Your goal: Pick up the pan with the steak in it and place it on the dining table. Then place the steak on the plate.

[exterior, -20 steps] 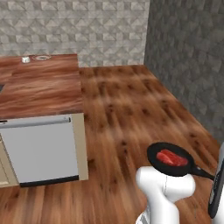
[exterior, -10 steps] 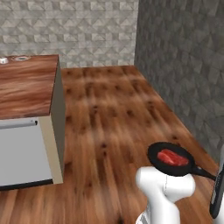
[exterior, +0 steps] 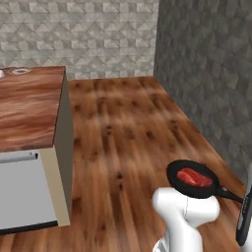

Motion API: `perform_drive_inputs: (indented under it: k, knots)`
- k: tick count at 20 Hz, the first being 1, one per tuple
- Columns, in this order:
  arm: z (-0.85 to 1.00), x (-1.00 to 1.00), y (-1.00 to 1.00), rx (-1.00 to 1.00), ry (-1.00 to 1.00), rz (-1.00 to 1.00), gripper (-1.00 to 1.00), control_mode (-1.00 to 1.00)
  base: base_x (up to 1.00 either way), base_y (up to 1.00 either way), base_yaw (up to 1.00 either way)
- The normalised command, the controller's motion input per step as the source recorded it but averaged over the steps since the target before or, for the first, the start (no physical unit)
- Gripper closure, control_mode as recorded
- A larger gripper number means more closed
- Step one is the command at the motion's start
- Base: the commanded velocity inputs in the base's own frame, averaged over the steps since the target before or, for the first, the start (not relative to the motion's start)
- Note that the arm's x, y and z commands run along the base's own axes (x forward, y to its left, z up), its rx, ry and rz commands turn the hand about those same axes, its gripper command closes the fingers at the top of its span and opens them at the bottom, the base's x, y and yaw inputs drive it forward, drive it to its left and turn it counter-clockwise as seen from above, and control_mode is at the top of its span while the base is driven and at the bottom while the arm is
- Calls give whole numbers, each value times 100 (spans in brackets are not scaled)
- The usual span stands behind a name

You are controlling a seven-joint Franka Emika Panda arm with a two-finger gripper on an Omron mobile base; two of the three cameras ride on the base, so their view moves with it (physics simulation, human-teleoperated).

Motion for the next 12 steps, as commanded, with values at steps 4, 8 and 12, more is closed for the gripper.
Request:
perform_drive_inputs:
  k: [4, 8, 12]
  knots:
    - [0, 0, 0, 0, 0, 0, 100, 100, 100, -8, 0]
    - [0, 0, 0, 0, 0, 0, 100, 100, 100, -19, -3]
    - [0, 0, 0, 0, 0, 0, 100, 100, 100, -30, -8]
